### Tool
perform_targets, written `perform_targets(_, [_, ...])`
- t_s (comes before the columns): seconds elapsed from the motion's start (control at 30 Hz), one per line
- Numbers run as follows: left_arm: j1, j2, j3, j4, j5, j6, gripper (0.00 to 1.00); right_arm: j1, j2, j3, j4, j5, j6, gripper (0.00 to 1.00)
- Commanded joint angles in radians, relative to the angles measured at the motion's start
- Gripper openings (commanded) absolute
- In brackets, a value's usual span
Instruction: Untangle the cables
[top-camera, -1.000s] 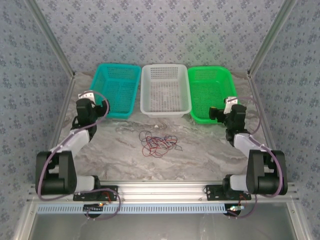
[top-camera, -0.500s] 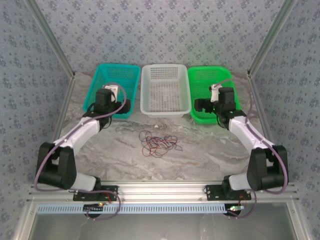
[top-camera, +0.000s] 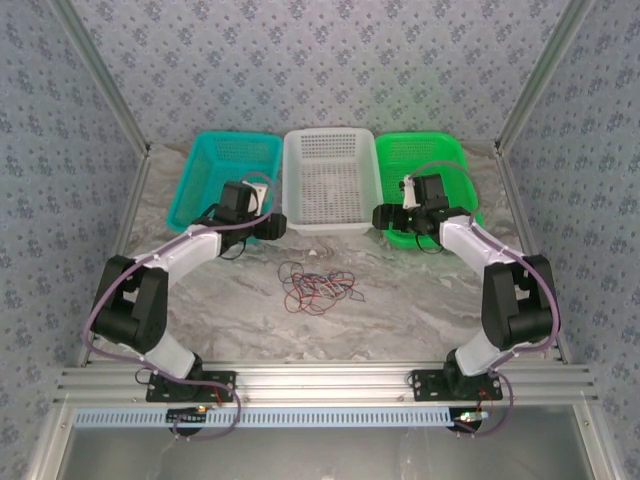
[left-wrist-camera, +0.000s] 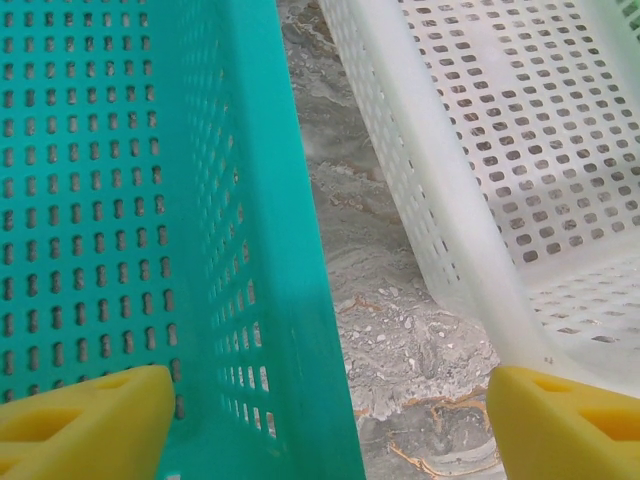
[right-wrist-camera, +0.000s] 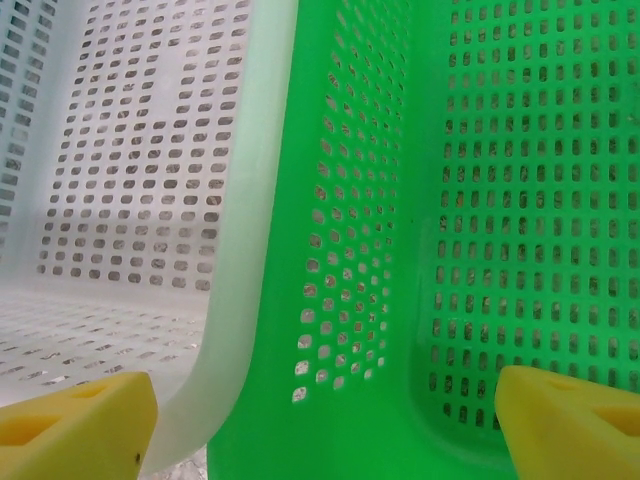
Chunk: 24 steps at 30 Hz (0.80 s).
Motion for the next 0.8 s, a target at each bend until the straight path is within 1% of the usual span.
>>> perform_targets(0.0, [-0.021,0.027,0.038,-0.045,-0.029,-0.064,0.81,0.001,0.001,-0.024,-0.08,0.052,0.024,0.9])
perform_targets(0.07, [-0.028,0.029,0.045,-0.057,-0.069,-0.099,0.8,-0.009,-0.012,-0.035,-0.102,0.094,0.031,0.9])
perform_targets(0.13, [-0.028,0.034,0.056,-0.076,-0.109,-0.145,0.8,-0.029,-0.026,-0.047,-0.111,0.108,0.041,0.9])
perform_targets(0.27, [-0.028,0.054,0.067,-0.081,-0.127,-0.2,0.8,-0.071,-0.059,-0.088,-0.115,0.133,0.057,0.9])
perform_targets(0.43, [-0.028,0.062,0.076,-0.093,-0.141,-0.236,0.8,-0.106,-0.106,-0.121,-0.119,0.122,0.05,0.91])
perform_targets(0.63, [-0.036,0.024,0.071,-0.096,-0.177,-0.228,0.8,-0.094,-0.159,-0.135,-0.091,0.052,0.043,0.92])
perform_targets(0.77, [-0.052,-0.016,0.071,-0.107,-0.21,-0.231,0.82,-0.047,-0.181,-0.134,-0.07,0.029,0.045,0.92])
